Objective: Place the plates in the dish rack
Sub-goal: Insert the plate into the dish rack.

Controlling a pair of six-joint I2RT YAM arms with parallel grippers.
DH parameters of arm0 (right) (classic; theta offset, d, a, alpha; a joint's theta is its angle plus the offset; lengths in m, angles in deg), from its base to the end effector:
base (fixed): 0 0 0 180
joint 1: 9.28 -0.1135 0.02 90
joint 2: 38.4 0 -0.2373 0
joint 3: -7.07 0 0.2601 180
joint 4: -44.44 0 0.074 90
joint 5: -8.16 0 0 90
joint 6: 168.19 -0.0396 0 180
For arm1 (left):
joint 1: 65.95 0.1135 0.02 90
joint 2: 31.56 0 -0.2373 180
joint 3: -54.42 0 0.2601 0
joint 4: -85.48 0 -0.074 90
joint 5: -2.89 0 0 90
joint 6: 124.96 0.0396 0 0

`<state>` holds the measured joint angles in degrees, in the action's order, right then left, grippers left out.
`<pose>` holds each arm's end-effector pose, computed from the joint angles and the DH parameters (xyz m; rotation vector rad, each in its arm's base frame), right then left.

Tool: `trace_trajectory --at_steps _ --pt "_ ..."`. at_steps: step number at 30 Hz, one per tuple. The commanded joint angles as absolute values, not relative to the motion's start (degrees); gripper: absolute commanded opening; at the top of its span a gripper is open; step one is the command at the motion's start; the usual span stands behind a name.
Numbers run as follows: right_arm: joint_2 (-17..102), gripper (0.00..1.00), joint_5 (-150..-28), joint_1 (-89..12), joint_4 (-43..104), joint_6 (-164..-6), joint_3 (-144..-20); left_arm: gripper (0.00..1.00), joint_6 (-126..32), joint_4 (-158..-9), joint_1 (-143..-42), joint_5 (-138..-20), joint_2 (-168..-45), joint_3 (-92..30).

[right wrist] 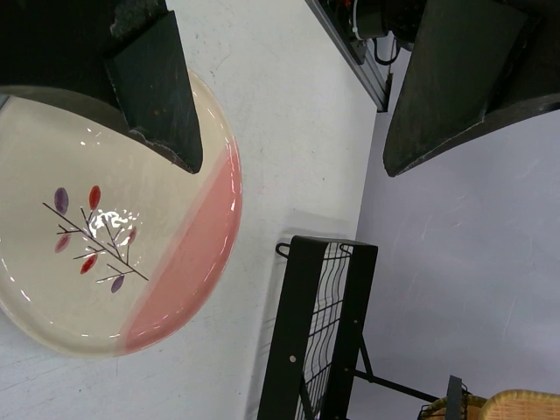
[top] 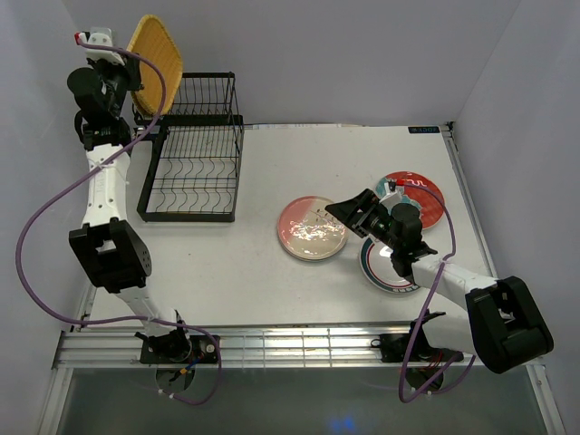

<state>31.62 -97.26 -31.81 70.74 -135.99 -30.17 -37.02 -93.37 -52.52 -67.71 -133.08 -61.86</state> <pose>0.2445 0.1128 0.1830 0.3447 1.8171 1.2474 0.4185 0.0864 0.4385 0.1060 1.3430 -0.0582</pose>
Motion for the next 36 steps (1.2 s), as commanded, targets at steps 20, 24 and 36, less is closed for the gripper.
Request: trace_trajectory --at_steps 20,24,36 --pt "32.7 0.89 -99.0 -32.0 74.7 -135.3 -32.6 0.0 -32.6 -100.2 -52.8 -75.9 -135.2 -67.0" --pt "32.6 0.89 -99.1 -32.0 74.7 -135.3 -32.6 0.0 -32.7 -100.2 -52.8 -74.3 -135.2 -66.4" --pt "32.7 0.89 -99.5 -32.0 75.1 -135.3 -32.6 0.0 -32.0 -100.2 -52.8 -72.7 -136.2 -65.8"
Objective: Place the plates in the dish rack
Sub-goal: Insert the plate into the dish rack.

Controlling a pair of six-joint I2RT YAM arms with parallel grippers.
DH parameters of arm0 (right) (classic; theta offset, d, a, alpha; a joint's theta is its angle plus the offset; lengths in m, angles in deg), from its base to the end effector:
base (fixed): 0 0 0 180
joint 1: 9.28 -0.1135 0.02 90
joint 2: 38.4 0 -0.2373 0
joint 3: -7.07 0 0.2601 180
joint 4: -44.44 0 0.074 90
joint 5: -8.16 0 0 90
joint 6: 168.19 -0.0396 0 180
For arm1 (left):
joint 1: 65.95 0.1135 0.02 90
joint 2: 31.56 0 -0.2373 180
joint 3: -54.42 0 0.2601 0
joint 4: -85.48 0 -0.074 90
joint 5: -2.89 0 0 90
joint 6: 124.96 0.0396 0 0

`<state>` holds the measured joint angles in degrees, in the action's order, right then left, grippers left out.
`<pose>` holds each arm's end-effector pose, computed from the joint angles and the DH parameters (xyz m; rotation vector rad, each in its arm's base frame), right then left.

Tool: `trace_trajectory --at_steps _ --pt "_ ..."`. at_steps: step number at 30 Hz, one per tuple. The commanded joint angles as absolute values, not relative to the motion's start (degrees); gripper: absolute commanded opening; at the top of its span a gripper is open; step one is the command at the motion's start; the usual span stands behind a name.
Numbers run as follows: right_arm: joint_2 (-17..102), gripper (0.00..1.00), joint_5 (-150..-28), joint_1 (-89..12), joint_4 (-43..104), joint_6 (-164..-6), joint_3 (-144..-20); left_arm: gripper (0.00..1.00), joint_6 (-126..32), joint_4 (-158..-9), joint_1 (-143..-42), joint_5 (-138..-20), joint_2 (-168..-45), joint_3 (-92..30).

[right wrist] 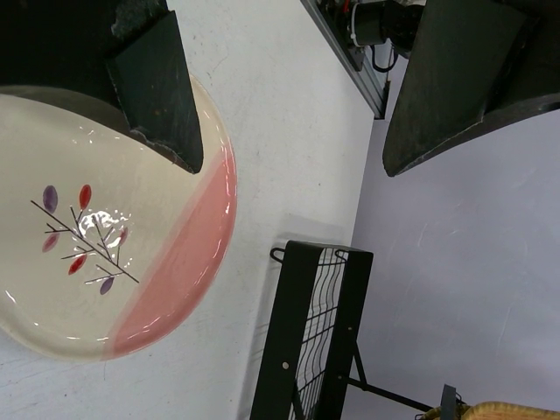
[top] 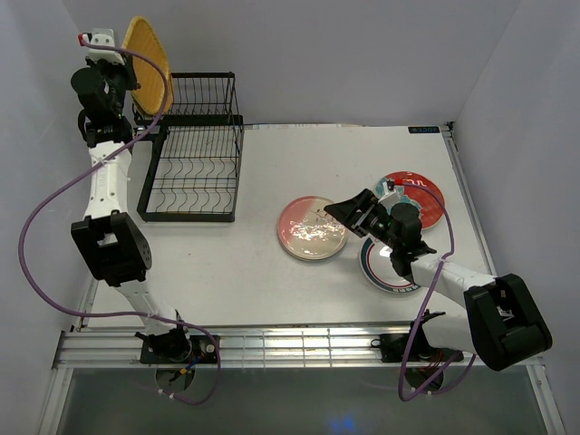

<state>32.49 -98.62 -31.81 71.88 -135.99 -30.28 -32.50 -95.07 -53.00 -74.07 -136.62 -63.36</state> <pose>0.2454 0.1142 0.1821 0.3234 1.8188 1.2681 0.4356 0.0910 0.4258 0.0697 1.3438 0.0747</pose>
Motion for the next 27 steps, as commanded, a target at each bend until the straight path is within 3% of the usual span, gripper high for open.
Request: trace_trajectory --at_steps 1,27 --pt "32.8 0.89 -99.5 -32.0 75.2 -135.3 -32.6 0.0 -31.9 -100.3 -52.8 -72.4 -136.2 -65.5" --pt "33.9 0.89 -100.6 -32.0 76.3 -135.5 -32.7 0.0 -30.4 -96.7 -52.9 -69.1 -141.9 -68.9"
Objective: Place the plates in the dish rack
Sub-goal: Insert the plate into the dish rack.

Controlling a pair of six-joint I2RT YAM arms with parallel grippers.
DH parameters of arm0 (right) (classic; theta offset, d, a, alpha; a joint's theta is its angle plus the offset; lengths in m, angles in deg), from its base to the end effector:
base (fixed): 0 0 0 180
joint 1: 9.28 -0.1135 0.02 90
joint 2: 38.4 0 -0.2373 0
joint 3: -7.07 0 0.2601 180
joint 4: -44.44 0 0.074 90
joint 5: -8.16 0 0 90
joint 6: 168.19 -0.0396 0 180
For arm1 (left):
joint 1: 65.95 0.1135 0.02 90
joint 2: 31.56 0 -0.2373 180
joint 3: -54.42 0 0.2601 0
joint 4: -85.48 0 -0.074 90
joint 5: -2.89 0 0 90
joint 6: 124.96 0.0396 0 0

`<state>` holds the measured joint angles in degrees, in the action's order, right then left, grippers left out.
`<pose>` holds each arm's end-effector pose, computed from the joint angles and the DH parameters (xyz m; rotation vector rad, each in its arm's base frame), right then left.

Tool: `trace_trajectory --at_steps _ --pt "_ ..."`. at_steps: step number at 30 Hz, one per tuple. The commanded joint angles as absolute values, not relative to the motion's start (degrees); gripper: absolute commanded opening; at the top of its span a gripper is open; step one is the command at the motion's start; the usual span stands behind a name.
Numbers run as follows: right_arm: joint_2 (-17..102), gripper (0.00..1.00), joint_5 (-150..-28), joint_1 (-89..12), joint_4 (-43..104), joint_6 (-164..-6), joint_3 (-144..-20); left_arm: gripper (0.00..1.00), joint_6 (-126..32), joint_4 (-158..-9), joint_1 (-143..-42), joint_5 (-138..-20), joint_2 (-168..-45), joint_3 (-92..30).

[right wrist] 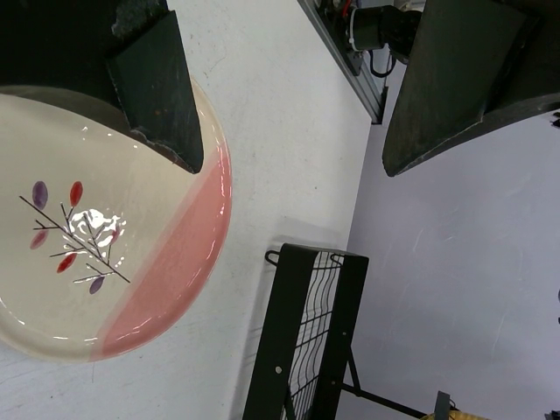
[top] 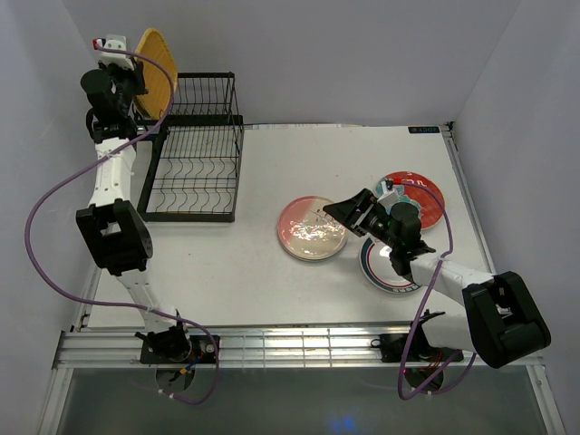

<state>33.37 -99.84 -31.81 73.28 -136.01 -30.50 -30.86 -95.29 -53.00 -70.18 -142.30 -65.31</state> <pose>0.2466 0.1155 0.1823 0.3014 1.8132 1.2888 0.4618 0.0944 0.3950 0.1372 1.4013 0.0398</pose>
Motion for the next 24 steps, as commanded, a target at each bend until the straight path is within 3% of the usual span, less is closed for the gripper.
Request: trace_trajectory --at_steps 1,5,7,9,12,16,24 --pt "33.9 0.89 -100.6 -32.0 76.3 -135.5 -32.7 0.0 -30.2 -96.4 -52.9 -69.0 -142.1 -69.5" --pt "34.3 0.89 -100.7 -32.0 76.5 -135.5 -32.8 0.0 -30.2 -95.1 -52.9 -69.0 -143.1 -70.6" --pt "34.4 0.89 -100.8 -32.0 76.5 -135.6 -32.9 0.06 -30.2 -94.4 -52.9 -69.2 -143.4 -71.1" --pt "34.4 0.89 -100.8 -32.0 76.5 -135.6 -32.9 0.24 -30.2 -94.1 -52.9 -69.4 -143.4 -71.2" --pt "34.4 0.89 -100.7 -32.0 76.5 -135.6 -32.8 0.44 -30.4 -94.1 -52.9 -70.2 -143.2 -71.4" --pt "34.3 0.88 -100.6 -32.0 76.2 -135.5 -32.8 0.62 -30.6 -94.0 -52.9 -70.6 -142.7 -72.0" --pt "33.8 0.88 -100.6 -32.0 76.0 -135.4 -32.8 0.68 -30.8 -92.2 -52.8 -71.5 -142.8 -74.5"
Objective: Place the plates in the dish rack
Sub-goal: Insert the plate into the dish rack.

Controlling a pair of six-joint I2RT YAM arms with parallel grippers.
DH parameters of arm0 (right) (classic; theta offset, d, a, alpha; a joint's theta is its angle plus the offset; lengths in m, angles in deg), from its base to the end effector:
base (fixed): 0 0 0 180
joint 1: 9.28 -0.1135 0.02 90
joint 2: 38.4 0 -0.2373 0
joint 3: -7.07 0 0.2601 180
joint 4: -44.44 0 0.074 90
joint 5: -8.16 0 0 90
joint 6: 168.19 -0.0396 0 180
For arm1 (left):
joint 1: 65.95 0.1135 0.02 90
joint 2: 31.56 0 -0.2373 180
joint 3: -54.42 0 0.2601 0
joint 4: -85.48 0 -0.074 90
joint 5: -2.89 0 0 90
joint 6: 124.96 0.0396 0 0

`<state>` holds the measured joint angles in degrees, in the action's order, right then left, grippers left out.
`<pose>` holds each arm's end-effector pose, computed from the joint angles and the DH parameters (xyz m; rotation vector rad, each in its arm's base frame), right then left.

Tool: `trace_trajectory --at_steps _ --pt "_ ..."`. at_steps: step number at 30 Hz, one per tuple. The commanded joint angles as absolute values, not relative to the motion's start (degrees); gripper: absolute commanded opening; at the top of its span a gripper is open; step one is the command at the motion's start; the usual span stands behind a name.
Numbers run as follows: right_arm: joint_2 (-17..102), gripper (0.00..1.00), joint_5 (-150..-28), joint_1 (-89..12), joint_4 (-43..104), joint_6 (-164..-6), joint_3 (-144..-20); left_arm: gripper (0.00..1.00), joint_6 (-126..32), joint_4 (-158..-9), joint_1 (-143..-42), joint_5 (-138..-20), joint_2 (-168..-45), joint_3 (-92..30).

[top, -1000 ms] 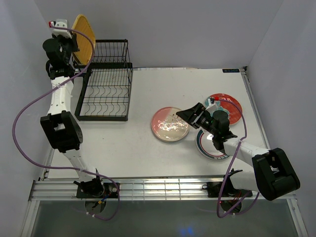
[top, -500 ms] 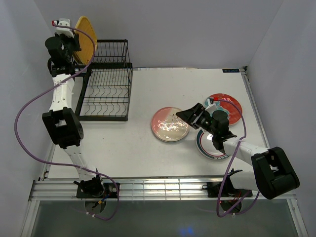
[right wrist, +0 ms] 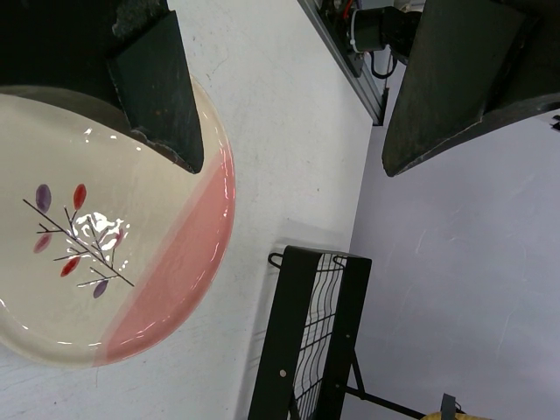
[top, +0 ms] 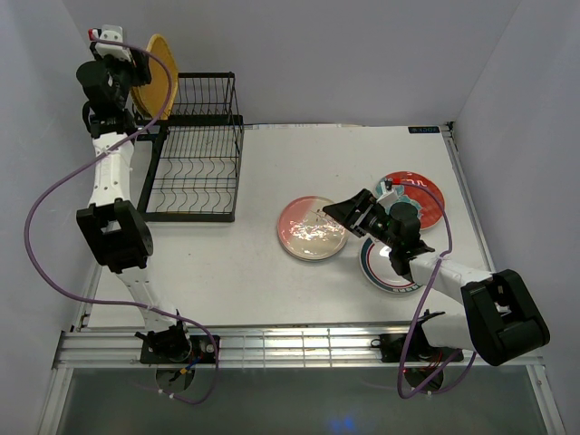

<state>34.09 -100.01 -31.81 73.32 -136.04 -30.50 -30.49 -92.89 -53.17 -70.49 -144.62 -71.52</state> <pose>0.2473 0.1160 0.1792 0.3047 1.8261 1.2879 0.4670 0.0943 0.4117 0.1430 1.3755 0.0522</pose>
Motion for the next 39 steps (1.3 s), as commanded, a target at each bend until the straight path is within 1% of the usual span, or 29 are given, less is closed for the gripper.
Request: trace_trajectory --at_steps 1,14,23,33,39 --pt "33.8 0.88 -100.6 -32.0 76.1 -135.4 -32.8 0.68 -30.7 -91.9 -52.9 -71.5 -142.8 -74.8" --pt "33.5 0.88 -100.7 -32.0 75.9 -135.5 -32.8 0.66 -29.4 -87.3 -52.9 -71.0 -144.1 -77.7" --pt "34.0 0.88 -100.6 -32.0 75.9 -135.4 -33.0 0.65 -29.7 -87.2 -52.9 -68.2 -141.2 -74.8" --pt "33.5 0.88 -100.8 -32.0 75.8 -135.4 -32.8 0.72 -29.7 -82.3 -52.9 -65.1 -139.1 -74.1" --pt "33.1 0.88 -101.1 -32.0 75.6 -135.5 -32.8 0.73 -29.6 -78.5 -52.9 -63.4 -139.2 -74.8"
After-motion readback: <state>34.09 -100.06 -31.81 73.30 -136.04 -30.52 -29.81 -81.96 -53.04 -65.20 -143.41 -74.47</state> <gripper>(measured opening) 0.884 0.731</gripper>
